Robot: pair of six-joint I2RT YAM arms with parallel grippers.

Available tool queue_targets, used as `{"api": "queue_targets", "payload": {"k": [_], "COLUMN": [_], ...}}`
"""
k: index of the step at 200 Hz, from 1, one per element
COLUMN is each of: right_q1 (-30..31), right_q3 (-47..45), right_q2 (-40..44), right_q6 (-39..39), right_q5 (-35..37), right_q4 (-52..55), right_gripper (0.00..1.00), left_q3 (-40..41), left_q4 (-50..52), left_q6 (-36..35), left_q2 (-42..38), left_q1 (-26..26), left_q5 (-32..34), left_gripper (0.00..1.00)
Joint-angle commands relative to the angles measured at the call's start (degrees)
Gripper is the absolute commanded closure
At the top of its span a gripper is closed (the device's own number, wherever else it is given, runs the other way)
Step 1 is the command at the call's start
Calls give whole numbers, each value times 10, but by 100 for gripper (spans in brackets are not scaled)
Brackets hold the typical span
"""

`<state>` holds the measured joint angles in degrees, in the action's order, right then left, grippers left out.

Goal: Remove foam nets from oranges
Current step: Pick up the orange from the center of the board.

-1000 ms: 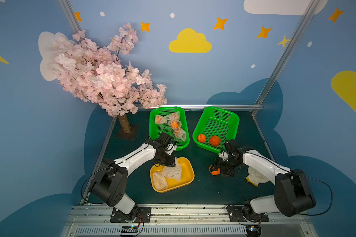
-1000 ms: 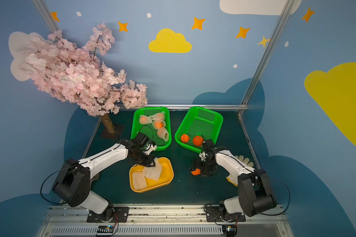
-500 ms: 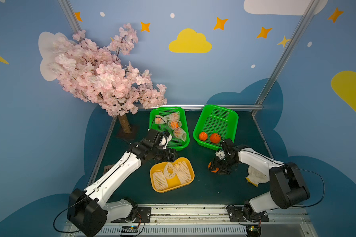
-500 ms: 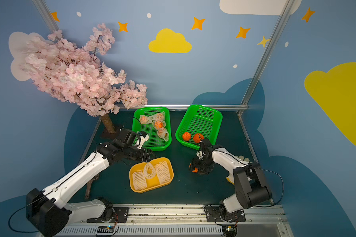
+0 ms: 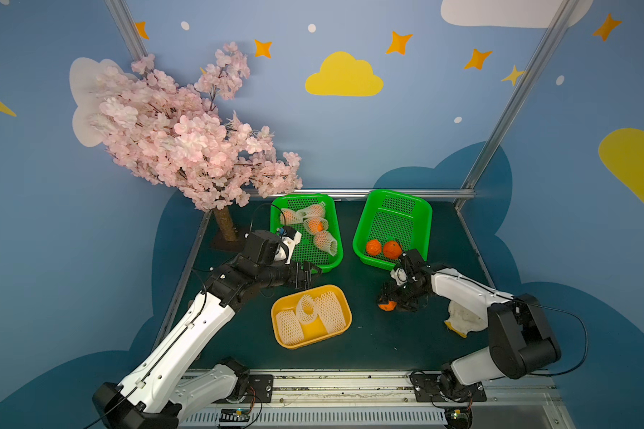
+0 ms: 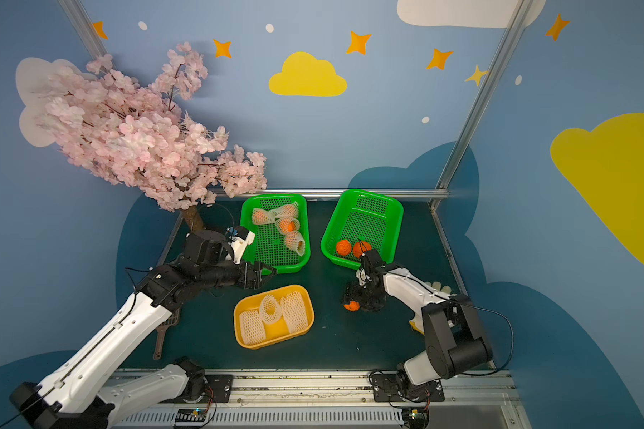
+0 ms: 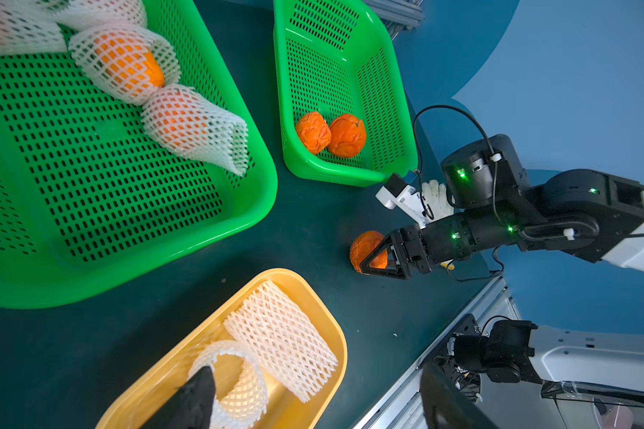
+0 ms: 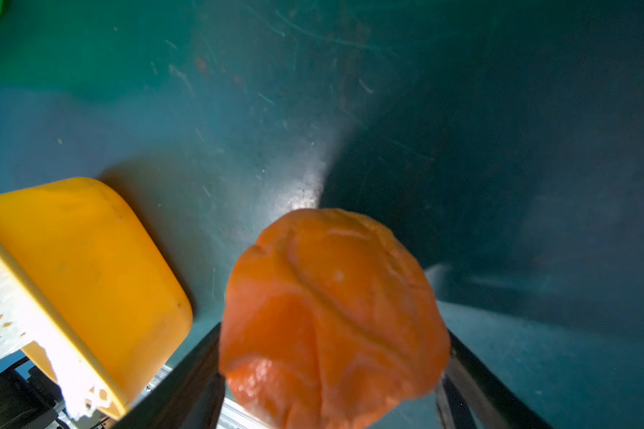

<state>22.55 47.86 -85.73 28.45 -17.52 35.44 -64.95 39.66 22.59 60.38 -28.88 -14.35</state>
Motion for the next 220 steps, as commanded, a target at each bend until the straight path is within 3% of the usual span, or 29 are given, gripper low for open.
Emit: {"api": "queue_targets", "payload": {"k": [1, 28, 54, 111, 143, 220], "right_q1": [-1, 2, 8, 14, 29, 55], "right_q3": [1, 10, 14, -13, -26, -79], "right_q2": [-20, -42, -48, 17, 68, 246], "right_q6": [14, 18, 17, 2, -7, 34], "right_q5": [37, 34, 44, 69, 62, -119], "right_q4": [-72, -95, -98, -83, -49, 74], "right_gripper": [18, 19, 28, 50, 52, 53], "left_q3": [-13, -13, -13, -4, 1, 1], "left_q4": [2, 9, 14, 20, 11, 3], "left_q6": [-10, -15, -18, -26, -26, -32], "left_q2": [-8, -16, -25, -36, -36, -25], "left_q1": [3, 3, 5, 9, 12, 16], "left_q5": [6, 31, 36, 47, 43, 32], "left_gripper": [12, 12, 12, 12, 12, 12]}}
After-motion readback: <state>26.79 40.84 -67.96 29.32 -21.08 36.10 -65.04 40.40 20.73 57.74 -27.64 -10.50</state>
